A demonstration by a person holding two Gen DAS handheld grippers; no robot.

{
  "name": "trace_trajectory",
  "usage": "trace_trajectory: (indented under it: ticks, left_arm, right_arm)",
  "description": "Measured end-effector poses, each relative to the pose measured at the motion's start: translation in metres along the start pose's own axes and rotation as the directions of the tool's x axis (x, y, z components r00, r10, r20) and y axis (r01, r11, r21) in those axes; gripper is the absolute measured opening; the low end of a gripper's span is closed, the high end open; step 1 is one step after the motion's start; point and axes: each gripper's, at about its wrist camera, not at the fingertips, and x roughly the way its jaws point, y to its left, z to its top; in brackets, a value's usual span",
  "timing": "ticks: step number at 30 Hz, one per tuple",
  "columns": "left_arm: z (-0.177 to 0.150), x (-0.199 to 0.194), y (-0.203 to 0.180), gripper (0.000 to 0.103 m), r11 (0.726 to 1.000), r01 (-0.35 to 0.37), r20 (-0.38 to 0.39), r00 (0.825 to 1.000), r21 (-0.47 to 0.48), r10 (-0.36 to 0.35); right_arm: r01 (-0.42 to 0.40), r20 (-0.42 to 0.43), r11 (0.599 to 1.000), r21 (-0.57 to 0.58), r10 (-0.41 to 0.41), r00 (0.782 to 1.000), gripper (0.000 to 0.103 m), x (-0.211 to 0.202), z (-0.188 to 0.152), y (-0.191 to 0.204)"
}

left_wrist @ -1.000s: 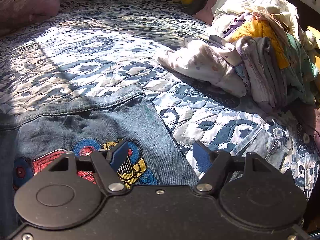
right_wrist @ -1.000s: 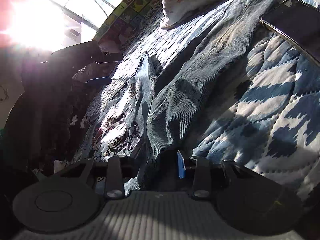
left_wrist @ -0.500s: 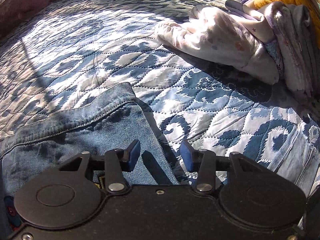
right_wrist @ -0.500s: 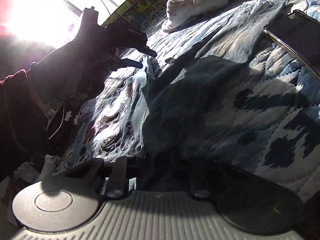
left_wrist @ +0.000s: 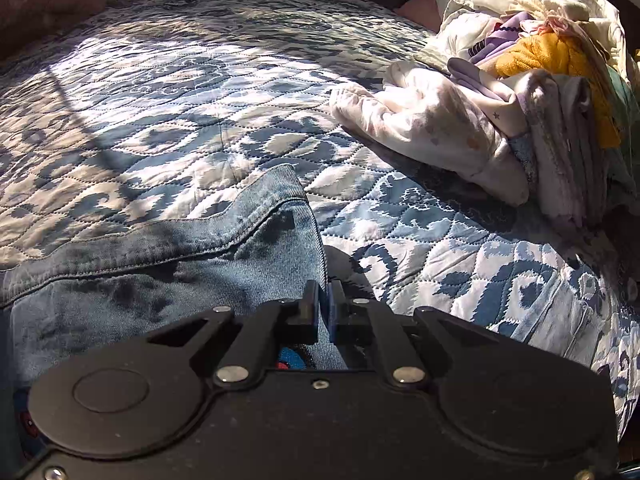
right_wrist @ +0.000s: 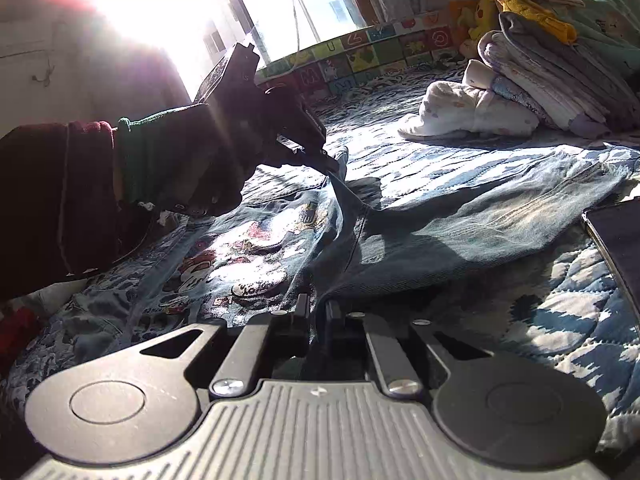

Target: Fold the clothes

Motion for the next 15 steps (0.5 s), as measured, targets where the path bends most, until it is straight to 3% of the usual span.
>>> trace_trajectory:
  ticks: [15]
  left_arm:
    - [-0.023, -0.033, 0.068, 0.004, 0.993, 0.027, 0.102, 0.995, -0.118, -0.015]
  right_arm:
    - [-0.077, -0.056, 0.941, -0.33, 0.063, 0.996, 0.009, 0.013, -0.01, 0.062]
